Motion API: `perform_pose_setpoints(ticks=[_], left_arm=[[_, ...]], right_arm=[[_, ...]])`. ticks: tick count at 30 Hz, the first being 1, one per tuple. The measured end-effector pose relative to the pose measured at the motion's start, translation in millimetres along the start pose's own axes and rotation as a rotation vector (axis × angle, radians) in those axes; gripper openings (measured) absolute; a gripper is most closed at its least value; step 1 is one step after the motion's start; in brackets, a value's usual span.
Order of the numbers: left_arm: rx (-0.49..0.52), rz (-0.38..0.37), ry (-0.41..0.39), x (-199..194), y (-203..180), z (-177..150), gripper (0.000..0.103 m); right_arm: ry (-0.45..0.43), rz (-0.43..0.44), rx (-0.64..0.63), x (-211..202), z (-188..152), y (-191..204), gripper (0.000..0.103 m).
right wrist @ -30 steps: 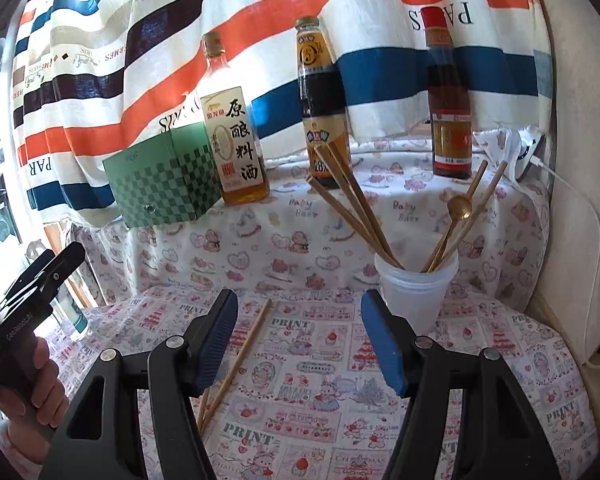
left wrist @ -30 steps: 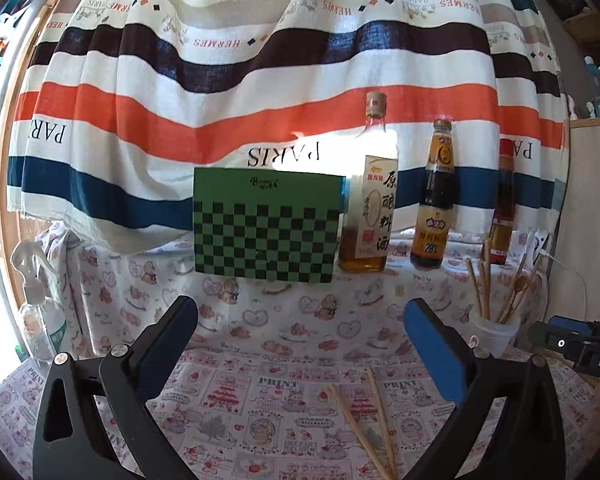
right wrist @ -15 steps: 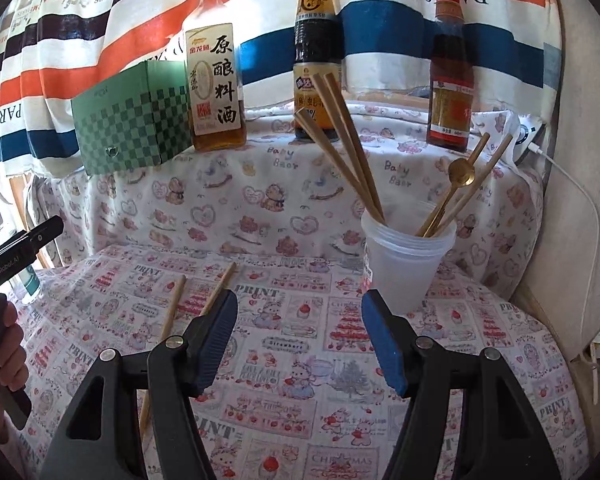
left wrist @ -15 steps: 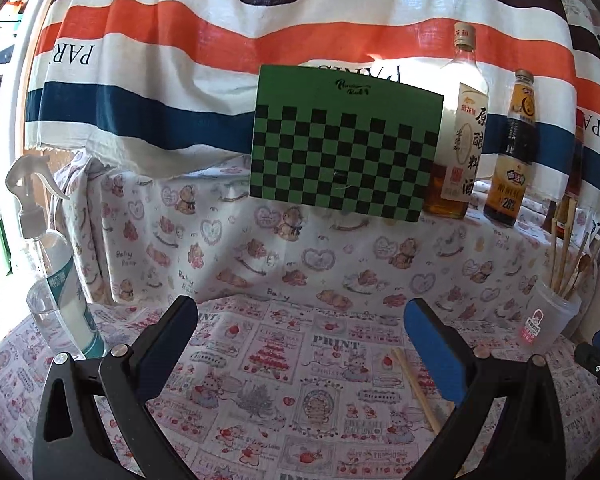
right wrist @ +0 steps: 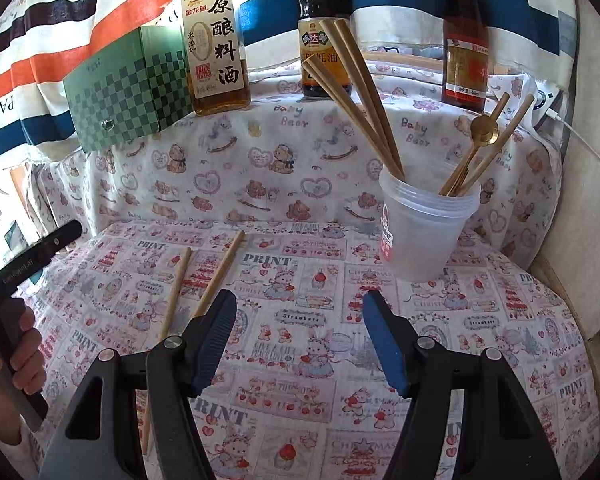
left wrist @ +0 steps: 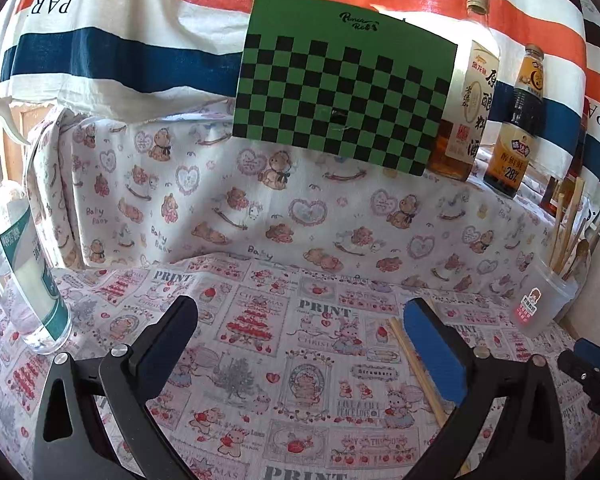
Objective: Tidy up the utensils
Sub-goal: 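Move both tools back down over the last chopsticks on the cloth, then grasp a wooden chopstick with the right tool and lift it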
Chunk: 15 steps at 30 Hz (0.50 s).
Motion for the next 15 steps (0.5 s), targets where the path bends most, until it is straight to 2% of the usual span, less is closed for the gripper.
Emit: perform_pose_setpoints(ticks=[4,9,12,15], left_arm=[[0.035,0.03,0.02,10,-3,-6,0.102],[0.015,-0.015,0.054,18,-1,-8,0.102],[-0.007,-0.012,0.055,19,2,-7,0.102],[0.012,-0.018,0.05,17,-2,-8,0.102]], right_arm=[[0.085,0.03,0.018,12,16,9,0.07],[0.233,0.113,0.056,45,39,25,0.07],[0.359,0.153,0.074,77,49,36,0.057],[0.429,0.145,0.083,109,56,47,0.044]])
Point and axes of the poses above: each gripper's, at about its wrist camera, not at the fingertips, and x roughly the way its jaws point, y to its left, z to its top, the point moved 1 cm from there along x, roughly the way its jaws point, and after that the axes turned 6 degrees about z, right-handed, at the moved point
